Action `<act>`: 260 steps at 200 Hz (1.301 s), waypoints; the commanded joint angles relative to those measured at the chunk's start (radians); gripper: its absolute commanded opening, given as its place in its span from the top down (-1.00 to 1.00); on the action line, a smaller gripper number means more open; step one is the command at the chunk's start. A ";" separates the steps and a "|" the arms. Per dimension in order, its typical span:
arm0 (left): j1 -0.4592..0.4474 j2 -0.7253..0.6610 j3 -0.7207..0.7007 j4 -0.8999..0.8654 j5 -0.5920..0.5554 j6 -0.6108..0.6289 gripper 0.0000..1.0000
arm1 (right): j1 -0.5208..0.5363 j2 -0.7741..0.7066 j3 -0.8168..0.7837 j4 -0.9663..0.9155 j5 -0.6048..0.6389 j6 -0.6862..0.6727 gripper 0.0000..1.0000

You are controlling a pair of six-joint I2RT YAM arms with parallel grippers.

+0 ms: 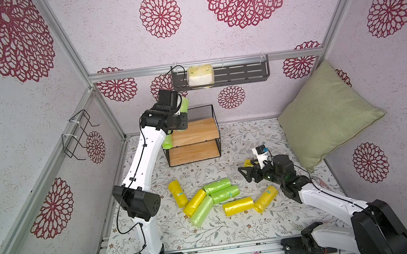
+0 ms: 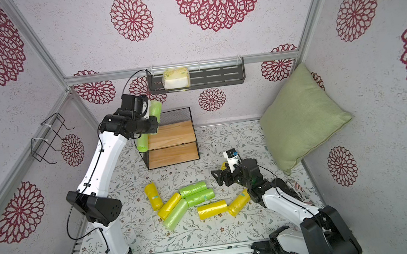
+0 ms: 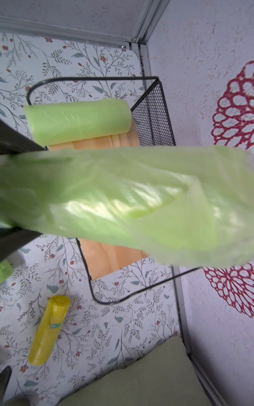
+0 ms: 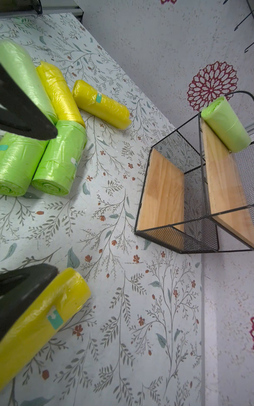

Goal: Sort the rolls of trash bags by color and place them on the shelf
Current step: Place the roll of trash bags on the shelf.

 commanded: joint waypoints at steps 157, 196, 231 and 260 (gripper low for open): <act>0.012 0.248 0.121 -0.118 -0.155 -0.018 -0.02 | -0.009 -0.007 -0.025 0.073 0.007 0.020 -0.86; 0.013 0.259 0.121 -0.129 -0.161 -0.024 -0.02 | -0.009 -0.009 -0.031 0.075 0.007 0.019 -0.86; 0.013 0.268 0.120 -0.143 -0.190 -0.032 0.00 | -0.009 -0.007 -0.031 0.078 0.007 0.020 -0.86; 0.012 0.268 0.120 -0.149 -0.236 -0.050 0.06 | -0.008 0.001 -0.029 0.085 0.002 0.022 -0.86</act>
